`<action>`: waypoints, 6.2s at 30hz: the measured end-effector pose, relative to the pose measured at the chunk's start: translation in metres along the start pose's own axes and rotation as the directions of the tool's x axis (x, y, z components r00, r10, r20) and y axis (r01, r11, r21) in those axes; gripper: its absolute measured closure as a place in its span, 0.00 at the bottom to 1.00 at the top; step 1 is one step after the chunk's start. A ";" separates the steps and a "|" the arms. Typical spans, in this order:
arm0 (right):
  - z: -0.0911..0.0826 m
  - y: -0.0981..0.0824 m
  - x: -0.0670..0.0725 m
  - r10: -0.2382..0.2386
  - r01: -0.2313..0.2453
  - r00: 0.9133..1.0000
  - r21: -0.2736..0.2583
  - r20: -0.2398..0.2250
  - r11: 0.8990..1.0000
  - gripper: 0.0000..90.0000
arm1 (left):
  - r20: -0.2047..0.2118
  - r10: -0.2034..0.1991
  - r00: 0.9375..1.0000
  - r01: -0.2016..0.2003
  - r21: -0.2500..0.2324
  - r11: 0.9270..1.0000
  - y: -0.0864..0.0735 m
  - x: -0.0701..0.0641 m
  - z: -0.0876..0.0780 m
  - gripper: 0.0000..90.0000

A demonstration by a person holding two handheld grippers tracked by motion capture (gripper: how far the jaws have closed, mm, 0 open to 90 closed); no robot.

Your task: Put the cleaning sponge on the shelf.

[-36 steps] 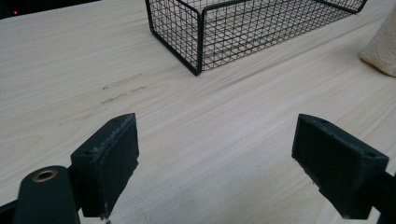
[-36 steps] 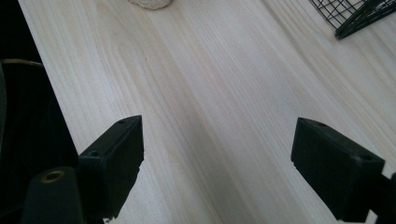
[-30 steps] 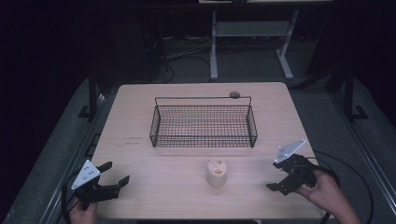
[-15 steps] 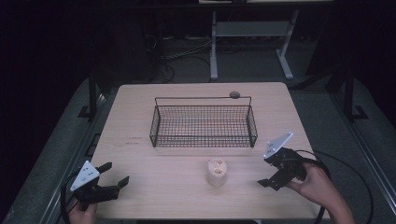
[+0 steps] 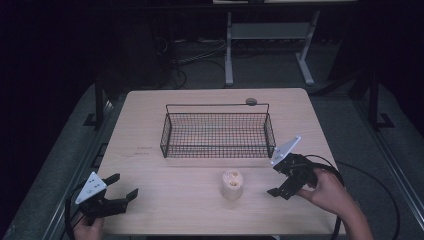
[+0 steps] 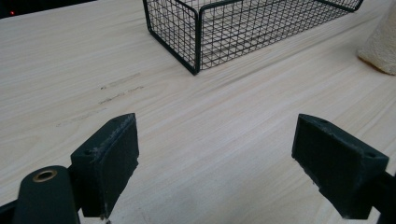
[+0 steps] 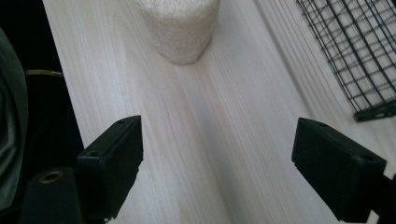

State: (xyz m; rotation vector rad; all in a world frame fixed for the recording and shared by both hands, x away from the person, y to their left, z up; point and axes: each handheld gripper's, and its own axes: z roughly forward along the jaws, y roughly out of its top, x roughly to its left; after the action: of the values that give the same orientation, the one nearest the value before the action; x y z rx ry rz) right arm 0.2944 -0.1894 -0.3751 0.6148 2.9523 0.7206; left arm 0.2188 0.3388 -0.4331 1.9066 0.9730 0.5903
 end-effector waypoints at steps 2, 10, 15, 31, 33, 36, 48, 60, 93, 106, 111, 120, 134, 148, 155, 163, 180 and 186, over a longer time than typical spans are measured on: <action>0.002 0.006 0.001 -0.011 0.011 1.000 0.003 -0.007 1.000 0.18 | 0.004 0.006 1.000 -0.006 0.002 1.000 0.000 0.000 0.000 0.15; 0.011 0.023 0.002 -0.029 0.030 0.999 0.013 -0.025 0.999 0.18 | 0.004 0.006 1.000 -0.006 0.002 1.000 0.000 0.000 0.000 0.16; 0.014 0.032 0.003 -0.041 0.042 0.999 0.011 -0.033 0.999 0.18 | 0.002 0.004 1.000 -0.004 0.000 1.000 0.000 0.000 0.000 0.15; 0.028 0.058 0.011 -0.091 0.092 0.994 0.014 -0.064 0.996 0.18 | 0.006 0.002 1.000 -0.002 0.000 1.000 0.000 0.002 0.001 0.15; 0.030 0.060 0.012 -0.090 0.091 0.994 0.021 -0.068 0.996 0.18 | 0.006 0.002 1.000 -0.002 0.001 1.000 0.000 0.002 0.001 0.15; 0.033 0.063 0.012 -0.092 0.094 0.993 0.020 -0.073 0.995 0.18 | 0.008 -0.002 1.000 0.002 -0.001 1.000 -0.001 0.002 0.001 0.15; 0.041 0.076 0.016 -0.109 0.112 0.991 0.041 -0.083 0.993 0.18 | 0.017 -0.003 1.000 0.003 0.001 1.000 -0.001 0.000 0.002 0.15; 0.051 0.093 0.018 -0.133 0.141 0.987 0.079 -0.093 0.987 0.18 | 0.017 -0.001 1.000 0.001 0.000 1.000 0.000 0.000 0.002 0.15; 0.068 0.101 0.014 -0.138 0.153 0.982 0.124 -0.126 0.980 0.30 | 0.014 -0.013 1.000 0.013 -0.015 1.000 0.000 0.001 0.000 0.15; 0.050 0.111 0.014 -0.174 0.185 0.979 0.099 -0.109 0.978 0.31 | 0.012 -0.011 1.000 0.012 -0.018 1.000 0.000 0.001 -0.001 0.15; 0.044 0.119 0.012 -0.185 0.195 0.976 0.084 -0.112 0.977 0.31 | 0.012 -0.014 1.000 0.014 -0.015 1.000 0.000 0.001 0.000 0.15; 0.041 0.133 0.002 -0.187 0.200 0.974 0.100 -0.125 0.975 0.31 | 0.008 -0.017 1.000 0.017 -0.015 1.000 -0.001 0.002 -0.001 0.15; 0.023 0.154 -0.010 -0.200 0.211 0.972 0.089 -0.120 0.973 0.31 | 0.011 -0.016 1.000 0.016 -0.017 1.000 -0.001 0.002 -0.001 0.15; 0.006 0.170 -0.020 -0.201 0.209 0.973 0.063 -0.115 0.976 0.31 | 0.014 -0.016 1.000 0.017 -0.018 1.000 -0.001 0.001 0.000 0.15; 0.002 0.176 -0.025 -0.195 0.202 0.974 0.057 -0.112 0.978 0.31 | 0.013 -0.016 1.000 0.016 -0.019 1.000 -0.001 0.002 -0.001 0.15; -0.004 0.182 -0.032 -0.185 0.191 0.978 0.055 -0.099 0.980 0.31 | 0.015 -0.016 1.000 0.016 -0.019 1.000 -0.001 0.002 -0.001 0.15; -0.006 0.195 -0.056 -0.146 0.152 0.985 0.054 -0.093 0.987 0.31 | 0.015 -0.015 1.000 0.015 -0.021 1.000 0.000 0.002 -0.001 0.16; -0.003 0.193 -0.064 -0.125 0.132 0.988 0.068 -0.094 0.989 0.31 | 0.017 -0.017 1.000 0.017 -0.021 1.000 0.000 0.002 0.000 0.15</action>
State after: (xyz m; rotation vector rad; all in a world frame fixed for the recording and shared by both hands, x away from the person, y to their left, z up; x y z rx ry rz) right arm 0.4240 -0.0581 -0.2887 0.4007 3.0783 0.6456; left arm 0.2194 0.3404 -0.4332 1.8797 0.9673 0.5716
